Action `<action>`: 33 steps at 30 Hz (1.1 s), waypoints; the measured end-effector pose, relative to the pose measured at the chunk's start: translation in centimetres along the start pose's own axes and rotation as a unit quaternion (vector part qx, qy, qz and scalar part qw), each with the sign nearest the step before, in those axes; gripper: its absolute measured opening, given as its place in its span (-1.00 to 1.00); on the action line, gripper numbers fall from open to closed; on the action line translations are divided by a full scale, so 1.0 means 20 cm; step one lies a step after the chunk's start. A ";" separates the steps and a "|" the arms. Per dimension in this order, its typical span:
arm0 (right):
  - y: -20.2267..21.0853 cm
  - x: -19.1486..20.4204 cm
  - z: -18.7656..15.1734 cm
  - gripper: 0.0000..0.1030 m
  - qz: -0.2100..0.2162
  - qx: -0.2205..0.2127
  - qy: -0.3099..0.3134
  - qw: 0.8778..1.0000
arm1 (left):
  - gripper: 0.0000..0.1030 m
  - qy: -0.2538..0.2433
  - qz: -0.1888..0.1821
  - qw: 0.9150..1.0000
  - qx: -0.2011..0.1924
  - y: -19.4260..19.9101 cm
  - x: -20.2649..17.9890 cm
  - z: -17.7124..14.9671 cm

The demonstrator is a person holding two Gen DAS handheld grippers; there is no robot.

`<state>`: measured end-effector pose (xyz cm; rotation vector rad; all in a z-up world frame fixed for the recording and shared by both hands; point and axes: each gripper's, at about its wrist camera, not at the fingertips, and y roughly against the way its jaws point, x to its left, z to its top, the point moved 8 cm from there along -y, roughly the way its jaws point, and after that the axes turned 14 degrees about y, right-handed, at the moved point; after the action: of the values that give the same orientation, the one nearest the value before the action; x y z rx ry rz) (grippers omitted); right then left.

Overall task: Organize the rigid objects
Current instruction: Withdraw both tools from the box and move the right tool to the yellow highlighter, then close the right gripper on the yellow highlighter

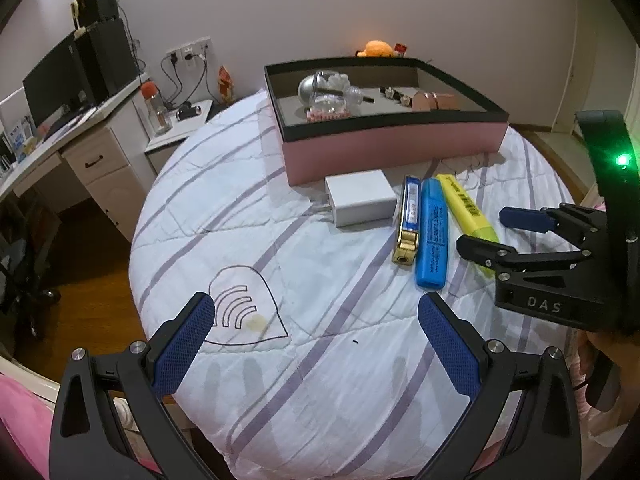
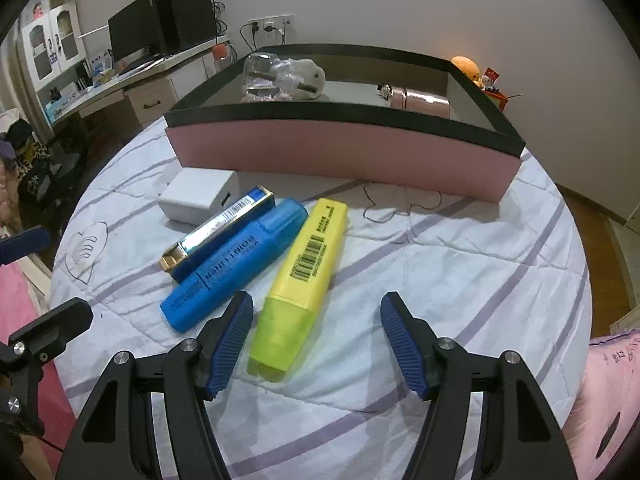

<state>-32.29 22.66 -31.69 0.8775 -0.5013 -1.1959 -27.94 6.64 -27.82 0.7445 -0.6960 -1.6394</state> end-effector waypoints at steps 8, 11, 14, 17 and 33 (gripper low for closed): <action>-0.01 -0.01 0.00 0.30 -0.002 -0.003 -0.003 1.000 | 0.99 0.013 -0.001 1.000 0.019 -0.07 0.02 -0.03; -0.02 -0.01 0.01 0.02 -0.010 -0.001 0.010 1.000 | 0.99 0.013 0.001 1.000 0.024 -0.08 0.02 -0.04; -0.01 -0.04 0.01 -0.35 -0.007 0.000 0.013 1.000 | 0.99 0.018 -0.008 1.000 0.024 -0.08 0.01 -0.03; 0.02 -0.10 -0.02 -0.47 -0.004 0.000 0.006 1.000 | 0.99 0.026 -0.024 0.999 0.023 -0.08 -0.02 -0.02; 0.10 -0.23 -0.17 -0.47 0.017 -0.007 -0.013 1.000 | 0.99 0.082 -0.033 0.996 0.022 -0.21 -0.10 0.21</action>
<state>-30.11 28.25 -31.59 0.8388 -0.5259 -1.1793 -33.50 9.51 -28.33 0.9314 -0.5969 -1.6048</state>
